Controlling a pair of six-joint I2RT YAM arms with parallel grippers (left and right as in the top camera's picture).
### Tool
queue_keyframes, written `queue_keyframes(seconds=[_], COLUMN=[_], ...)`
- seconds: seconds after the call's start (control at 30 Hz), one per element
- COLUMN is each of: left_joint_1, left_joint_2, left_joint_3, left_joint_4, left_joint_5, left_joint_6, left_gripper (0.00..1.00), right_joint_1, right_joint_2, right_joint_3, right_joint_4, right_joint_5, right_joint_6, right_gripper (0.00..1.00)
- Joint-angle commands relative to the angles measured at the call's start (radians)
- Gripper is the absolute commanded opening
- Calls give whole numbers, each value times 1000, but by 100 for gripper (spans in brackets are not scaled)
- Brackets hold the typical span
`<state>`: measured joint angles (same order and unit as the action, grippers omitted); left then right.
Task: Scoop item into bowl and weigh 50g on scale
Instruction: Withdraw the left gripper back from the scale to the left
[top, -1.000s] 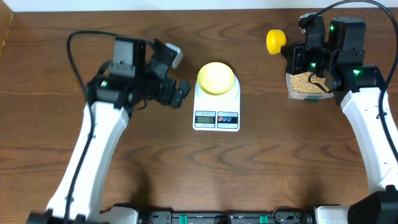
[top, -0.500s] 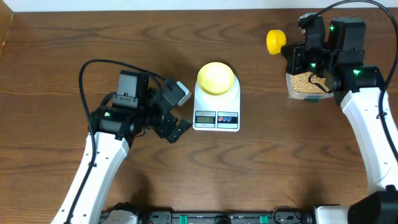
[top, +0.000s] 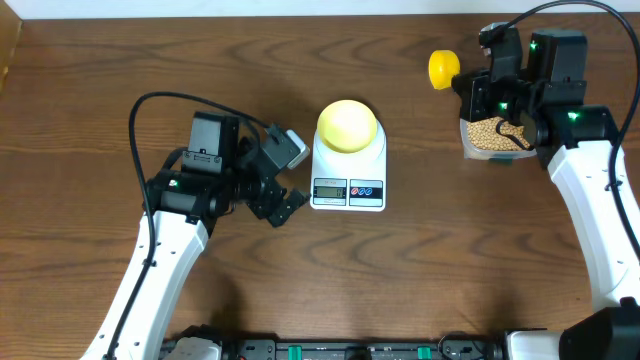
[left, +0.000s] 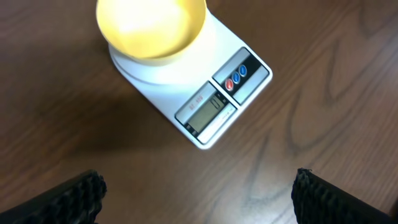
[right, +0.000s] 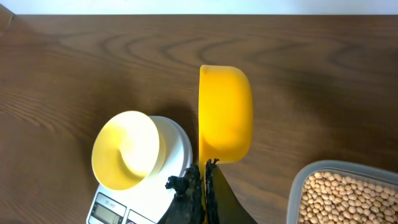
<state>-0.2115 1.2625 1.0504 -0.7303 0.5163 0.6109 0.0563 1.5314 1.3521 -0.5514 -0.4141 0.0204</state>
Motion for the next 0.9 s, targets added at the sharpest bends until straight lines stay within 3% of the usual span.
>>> queue_keyframes(seconds=[0.0, 0.33, 0.5, 0.63, 0.8, 0.87], left_joint_1=[-2, -1, -1, -2, -2, -1], left_joint_2=[11, 11, 11, 11, 11, 11], left_joint_3=[-2, -2, -2, -2, -2, -2], left_joint_4=[29, 66, 48, 51, 38, 37], left_joint_5=[-12, -75, -264, -253, -163, -141], left_joint_6=[18, 17, 17, 18, 190, 208], left_gripper=[98, 97, 98, 98, 98, 98], right_joint_1=[-6, -6, -6, -6, -6, -6], right_joint_2=[-2, -2, -2, -2, -2, -2], right_joint_3=[16, 16, 16, 16, 16, 16], right_joint_4=[0, -3, -4, -6, -6, -6], right_joint_5=[0, 0, 0, 0, 0, 0], right_joint_6=[-14, -14, -14, -14, -14, -14], right_gripper=[1, 1, 1, 1, 1, 1])
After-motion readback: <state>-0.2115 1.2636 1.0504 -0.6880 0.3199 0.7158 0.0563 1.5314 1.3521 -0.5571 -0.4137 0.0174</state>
